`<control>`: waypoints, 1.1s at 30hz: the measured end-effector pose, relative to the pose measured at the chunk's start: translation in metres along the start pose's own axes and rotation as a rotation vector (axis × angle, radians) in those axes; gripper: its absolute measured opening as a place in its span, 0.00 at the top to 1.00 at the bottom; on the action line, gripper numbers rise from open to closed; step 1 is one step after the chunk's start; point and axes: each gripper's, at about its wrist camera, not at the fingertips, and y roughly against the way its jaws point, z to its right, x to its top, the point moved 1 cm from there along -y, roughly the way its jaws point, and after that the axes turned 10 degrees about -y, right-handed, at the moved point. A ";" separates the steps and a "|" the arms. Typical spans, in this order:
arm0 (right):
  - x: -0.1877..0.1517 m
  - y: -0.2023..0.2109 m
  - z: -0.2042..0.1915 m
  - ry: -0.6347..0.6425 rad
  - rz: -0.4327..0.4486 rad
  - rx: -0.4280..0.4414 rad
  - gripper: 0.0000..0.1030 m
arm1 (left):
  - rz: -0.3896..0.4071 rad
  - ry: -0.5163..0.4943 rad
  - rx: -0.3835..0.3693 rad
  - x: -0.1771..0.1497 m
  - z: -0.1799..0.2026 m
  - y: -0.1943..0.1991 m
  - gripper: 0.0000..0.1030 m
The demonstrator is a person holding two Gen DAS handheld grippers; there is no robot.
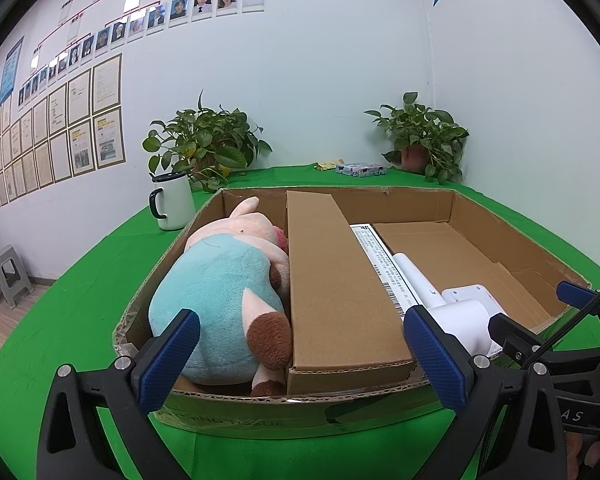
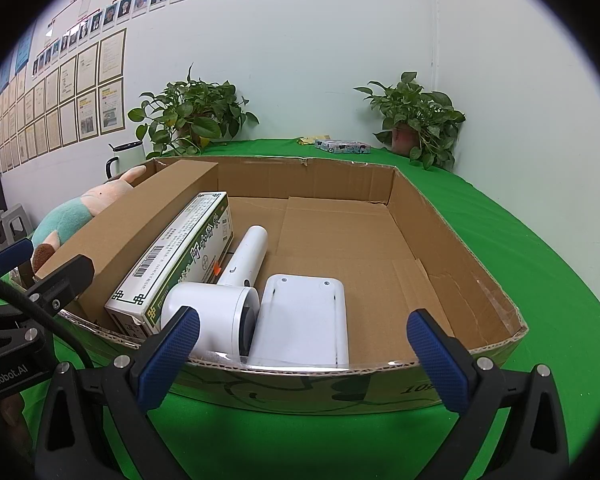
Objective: Organize objects
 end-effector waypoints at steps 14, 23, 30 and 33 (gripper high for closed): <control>0.000 -0.001 0.000 0.000 -0.001 0.001 0.00 | 0.001 -0.003 0.010 0.000 0.001 0.000 0.00; 0.000 0.000 0.000 -0.003 -0.001 0.007 0.00 | 0.008 -0.012 0.041 0.000 0.003 0.002 0.00; 0.000 0.000 -0.001 -0.002 -0.001 0.005 0.00 | 0.006 -0.008 0.044 0.000 0.001 0.001 0.00; -0.001 0.000 -0.001 -0.003 -0.002 0.005 0.00 | 0.004 -0.007 0.045 0.000 0.001 0.001 0.00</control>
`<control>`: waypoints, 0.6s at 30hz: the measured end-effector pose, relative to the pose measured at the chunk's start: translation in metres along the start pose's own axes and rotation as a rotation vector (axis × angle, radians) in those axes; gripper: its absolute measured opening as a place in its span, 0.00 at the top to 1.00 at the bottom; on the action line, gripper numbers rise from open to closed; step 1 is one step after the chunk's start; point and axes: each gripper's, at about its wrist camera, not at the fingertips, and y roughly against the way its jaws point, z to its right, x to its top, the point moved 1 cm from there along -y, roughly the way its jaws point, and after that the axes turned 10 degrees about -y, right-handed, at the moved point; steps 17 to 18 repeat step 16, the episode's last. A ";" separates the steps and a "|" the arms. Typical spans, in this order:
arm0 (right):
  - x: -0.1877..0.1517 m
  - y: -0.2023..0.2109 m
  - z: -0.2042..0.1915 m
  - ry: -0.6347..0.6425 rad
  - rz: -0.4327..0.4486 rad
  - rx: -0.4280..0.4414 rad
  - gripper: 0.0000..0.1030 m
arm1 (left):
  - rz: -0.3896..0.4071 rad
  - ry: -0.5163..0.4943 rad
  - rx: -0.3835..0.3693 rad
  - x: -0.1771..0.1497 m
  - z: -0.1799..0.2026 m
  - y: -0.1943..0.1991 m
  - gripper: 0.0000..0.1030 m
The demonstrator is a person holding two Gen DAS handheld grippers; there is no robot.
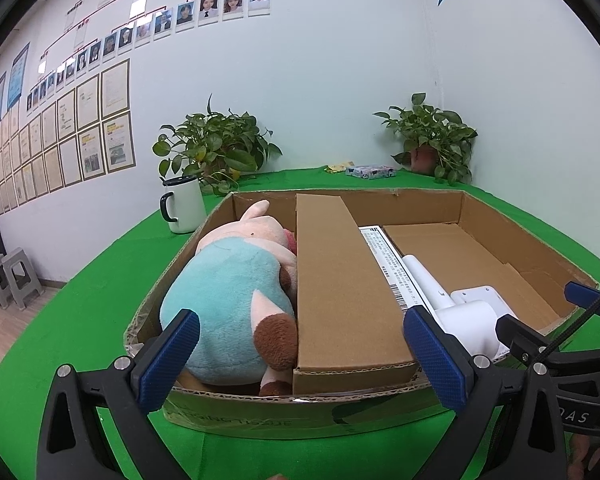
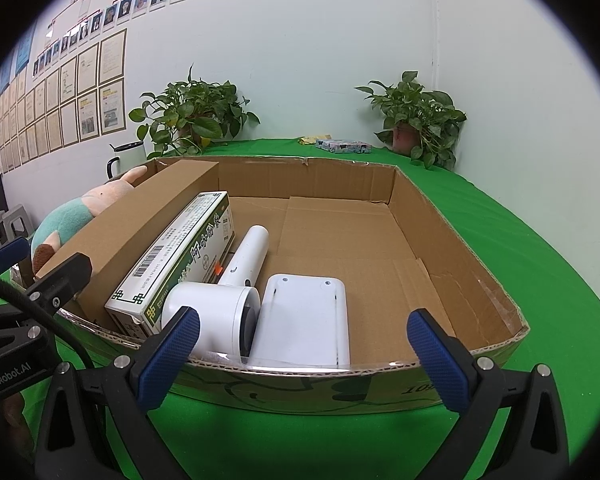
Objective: Organize objects
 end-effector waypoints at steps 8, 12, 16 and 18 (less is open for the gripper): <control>0.000 0.000 0.000 0.000 -0.001 0.001 0.00 | -0.002 -0.007 -0.003 0.000 0.001 -0.001 0.00; 0.000 0.000 0.000 0.001 0.000 -0.001 0.00 | 0.001 -0.011 0.010 0.001 0.002 0.000 0.00; 0.000 0.000 0.000 0.000 0.000 0.002 0.00 | 0.001 -0.014 0.010 0.000 0.002 0.000 0.00; 0.000 0.000 0.000 0.000 0.000 0.002 0.00 | 0.001 -0.014 0.010 0.000 0.002 0.000 0.00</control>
